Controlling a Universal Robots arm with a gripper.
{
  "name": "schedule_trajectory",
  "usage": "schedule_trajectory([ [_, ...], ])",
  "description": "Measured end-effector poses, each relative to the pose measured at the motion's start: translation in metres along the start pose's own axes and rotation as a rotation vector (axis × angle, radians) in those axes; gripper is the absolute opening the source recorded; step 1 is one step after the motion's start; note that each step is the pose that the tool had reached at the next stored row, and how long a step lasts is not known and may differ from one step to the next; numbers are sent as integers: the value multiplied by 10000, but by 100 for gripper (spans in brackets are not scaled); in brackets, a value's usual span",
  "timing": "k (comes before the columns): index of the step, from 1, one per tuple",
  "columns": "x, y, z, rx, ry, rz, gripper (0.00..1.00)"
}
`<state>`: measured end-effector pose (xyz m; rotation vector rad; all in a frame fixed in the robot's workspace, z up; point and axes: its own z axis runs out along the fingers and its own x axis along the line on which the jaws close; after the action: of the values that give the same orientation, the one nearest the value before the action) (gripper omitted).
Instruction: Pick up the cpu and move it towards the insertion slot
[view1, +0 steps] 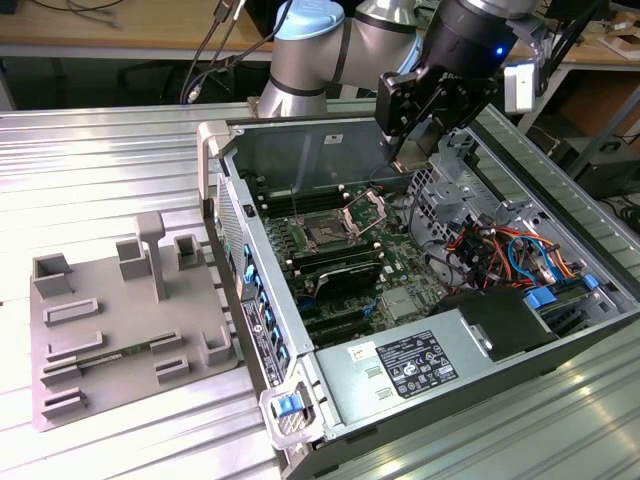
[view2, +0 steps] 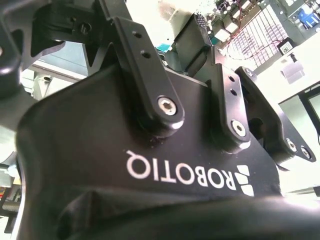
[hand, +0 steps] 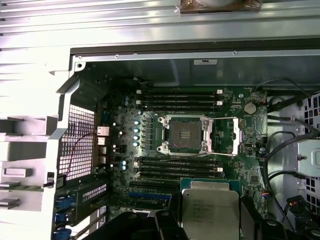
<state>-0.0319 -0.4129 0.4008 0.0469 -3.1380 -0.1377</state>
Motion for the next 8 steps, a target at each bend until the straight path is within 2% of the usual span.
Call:
schedule_trajectory([
  [8, -1, -1, 14, 0, 0, 0, 55],
])
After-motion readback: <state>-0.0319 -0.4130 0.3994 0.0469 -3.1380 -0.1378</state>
